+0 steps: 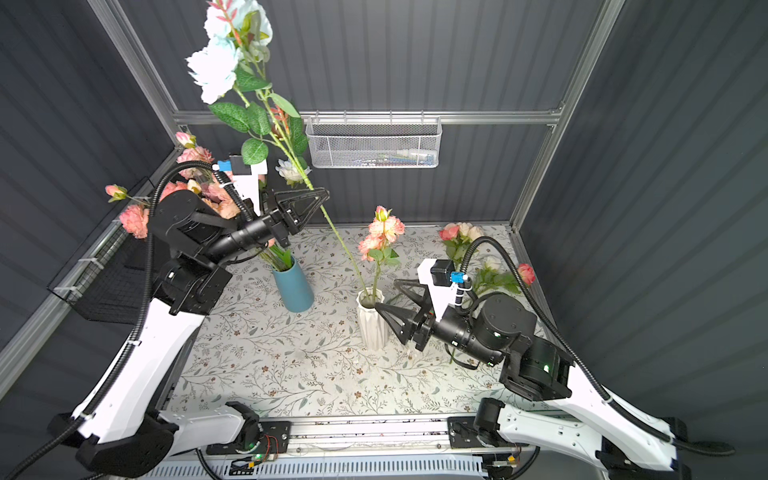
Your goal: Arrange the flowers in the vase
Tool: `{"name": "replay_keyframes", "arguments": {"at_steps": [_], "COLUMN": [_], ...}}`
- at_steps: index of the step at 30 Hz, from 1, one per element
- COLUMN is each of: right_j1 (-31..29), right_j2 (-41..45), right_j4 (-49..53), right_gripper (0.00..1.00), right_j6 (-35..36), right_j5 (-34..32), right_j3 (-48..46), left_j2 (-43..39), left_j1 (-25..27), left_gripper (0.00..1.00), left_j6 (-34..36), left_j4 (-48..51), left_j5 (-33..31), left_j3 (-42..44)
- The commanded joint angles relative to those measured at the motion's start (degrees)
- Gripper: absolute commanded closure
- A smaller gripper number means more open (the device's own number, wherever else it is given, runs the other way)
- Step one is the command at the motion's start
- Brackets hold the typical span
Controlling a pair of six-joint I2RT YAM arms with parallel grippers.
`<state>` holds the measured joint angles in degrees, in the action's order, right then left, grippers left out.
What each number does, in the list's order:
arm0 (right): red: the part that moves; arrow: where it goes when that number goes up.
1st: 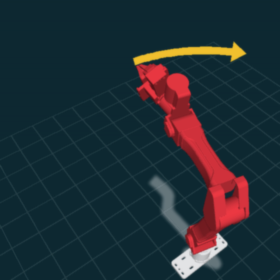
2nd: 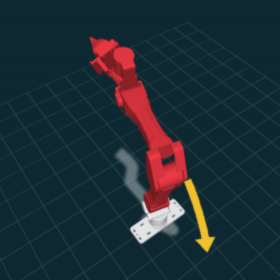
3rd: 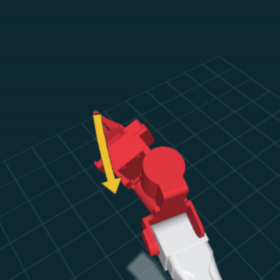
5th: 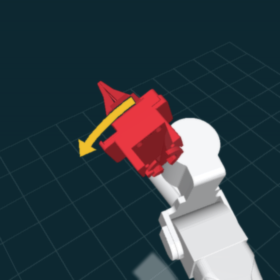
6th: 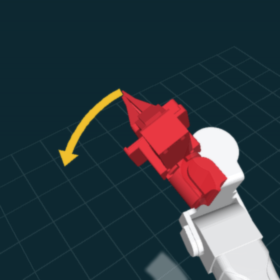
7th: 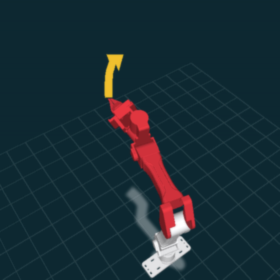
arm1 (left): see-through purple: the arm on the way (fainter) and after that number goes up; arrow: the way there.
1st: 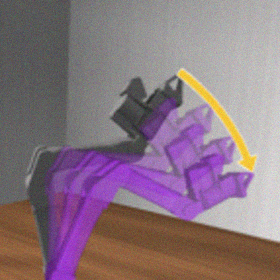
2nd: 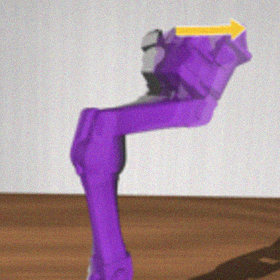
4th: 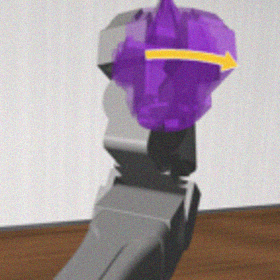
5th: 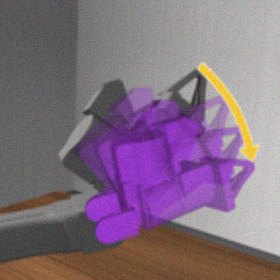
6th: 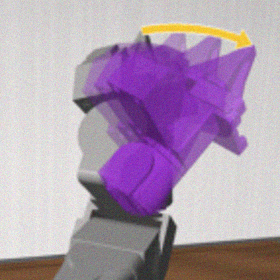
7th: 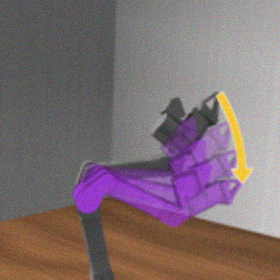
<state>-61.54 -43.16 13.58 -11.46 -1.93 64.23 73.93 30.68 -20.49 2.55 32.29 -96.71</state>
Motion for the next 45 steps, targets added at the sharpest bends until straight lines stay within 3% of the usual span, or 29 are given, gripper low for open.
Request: {"name": "replay_keyframes", "arguments": {"at_steps": [1,6,17,18,21,22,25,30,35,39,41,45], "right_j1": [0.06,0.11,0.19,0.19,0.19,0.19,0.28,0.37,0.44,1.83,5.35,19.64], "right_j2": [2.11,4.68,6.97,6.79,6.49,6.36,6.23,5.7,5.86,5.5,4.56,3.16], "right_j4": [1.55,2.37,2.56,2.46,2.06,1.85,0.93,0.53,0.83,3.61,6.46,6.85], "right_gripper": [0.33,0.33,0.32,0.31,0.31,0.3,0.28,0.24,0.23,0.27,0.31,0.37], "right_j6": [1.04,1.53,1.49,1.42,1.19,1.01,0.53,-0.04,-1.22,-5.66,-9.51,-18.45], "right_j5": [-1.89,-3.74,-6.34,-6.52,-7.0,-7.18,-7.56,-8.4,-10.42,-15.61,-15.54,-3.68], "right_j3": [-0.81,-1.87,-4.28,-4.42,-4.97,-5.32,-6.41,-7.17,-8.59,-10.92,-12.46,-19.73], "left_j2": [1.22,2.31,-7.17,-7.54,-8.49,-9.02,-11.22,-14.94,-18.69,-23.51,-26.33,-32.33], "left_j1": [0.17,0.15,2.7,3.27,4.19,4.22,4.3,4.3,4.3,4.3,4.3,4.3], "left_gripper": [1.0,1.0,1.0,0.93,0.36,0.25,0.11,0.0,0.0,0.0,0.0,0.0], "left_j6": [3.72,3.13,-3.07,-3.09,-3.12,-3.23,-3.49,-5.19,-7.29,-10.52,-11.7,-14.43], "left_j4": [-0.57,-3.32,-11.2,-9.98,-5.99,-5.12,-3.49,-2.09,0.74,0.71,0.62,0.71], "left_j5": [-2.44,-3.2,-5.24,-5.39,-6.19,-6.42,-7.77,-10.51,-16.49,-20.17,-21.41,-23.64], "left_j3": [-2.13,3.17,29.57,30.37,31.79,32.25,33.06,32.16,32.6,38.4,42.04,49.51]}}
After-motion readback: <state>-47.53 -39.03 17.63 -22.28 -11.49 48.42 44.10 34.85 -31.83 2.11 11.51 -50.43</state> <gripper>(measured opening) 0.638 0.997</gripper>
